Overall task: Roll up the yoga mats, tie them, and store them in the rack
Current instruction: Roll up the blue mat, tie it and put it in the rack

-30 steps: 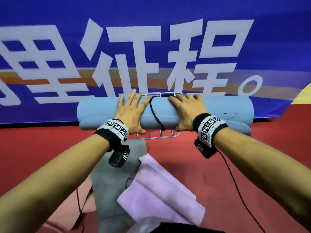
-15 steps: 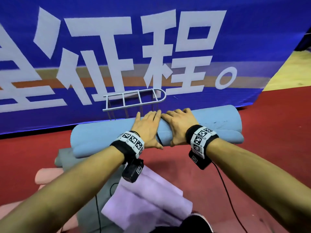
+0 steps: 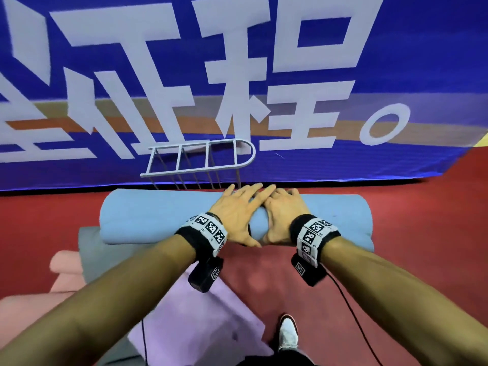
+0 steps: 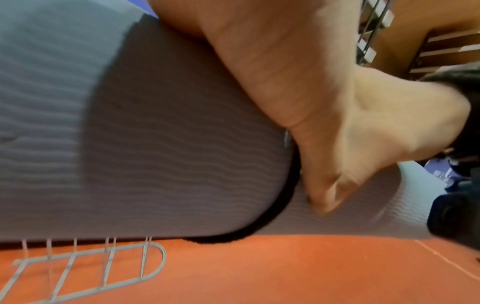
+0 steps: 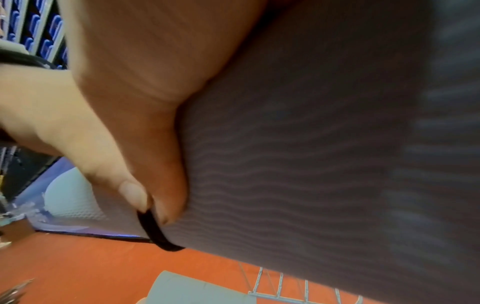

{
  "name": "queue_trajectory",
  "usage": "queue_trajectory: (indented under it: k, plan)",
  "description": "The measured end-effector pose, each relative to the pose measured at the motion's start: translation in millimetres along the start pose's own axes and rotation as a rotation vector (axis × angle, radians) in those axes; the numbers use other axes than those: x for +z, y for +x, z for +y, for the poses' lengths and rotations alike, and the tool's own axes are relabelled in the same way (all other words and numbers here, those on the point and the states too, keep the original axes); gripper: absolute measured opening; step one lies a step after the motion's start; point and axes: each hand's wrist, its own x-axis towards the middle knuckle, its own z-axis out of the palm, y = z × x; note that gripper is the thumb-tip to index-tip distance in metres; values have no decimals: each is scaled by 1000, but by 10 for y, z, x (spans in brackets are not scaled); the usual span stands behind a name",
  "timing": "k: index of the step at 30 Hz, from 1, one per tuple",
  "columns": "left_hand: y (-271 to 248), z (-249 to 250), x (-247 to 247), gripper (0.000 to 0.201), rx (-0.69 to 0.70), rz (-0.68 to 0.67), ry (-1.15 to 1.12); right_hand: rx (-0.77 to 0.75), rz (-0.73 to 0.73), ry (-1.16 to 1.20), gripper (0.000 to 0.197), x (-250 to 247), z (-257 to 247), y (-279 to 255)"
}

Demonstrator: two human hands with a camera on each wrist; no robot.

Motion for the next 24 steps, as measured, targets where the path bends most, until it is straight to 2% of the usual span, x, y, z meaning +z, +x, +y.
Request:
queue_trajectory:
  k: [5, 9, 12, 15, 17, 19, 21, 24]
  plan:
    - [522, -52, -55, 159, -167, -92, 40, -36, 18, 32, 115, -18, 750, 232]
    - [919, -223, -36, 146, -264, -146, 66, -32, -28, 34, 116, 24, 1140, 582]
    - [1183, -339, 99, 134, -281, -156, 25, -62, -114, 42, 119, 112, 1350, 898]
    - [1494, -523, 328, 131, -296, -209, -57, -73, -227, 45, 123, 251, 1534, 1260]
    - [1798, -703, 523, 130, -289, -263, -133, -42, -332, 30, 129, 361, 1669, 1579]
    - [2108, -915, 720, 128, -253, -248, -212, -6, -409, 18, 126, 470, 1808, 1931]
    - [2397, -1069, 870, 128, -213, -225, -276, 24, -439, 19, 117, 542, 1981, 2208]
    - [2891, -1272, 1045, 129, -179, -218, -354, 54, -465, 6, 119, 587, 2295, 2610]
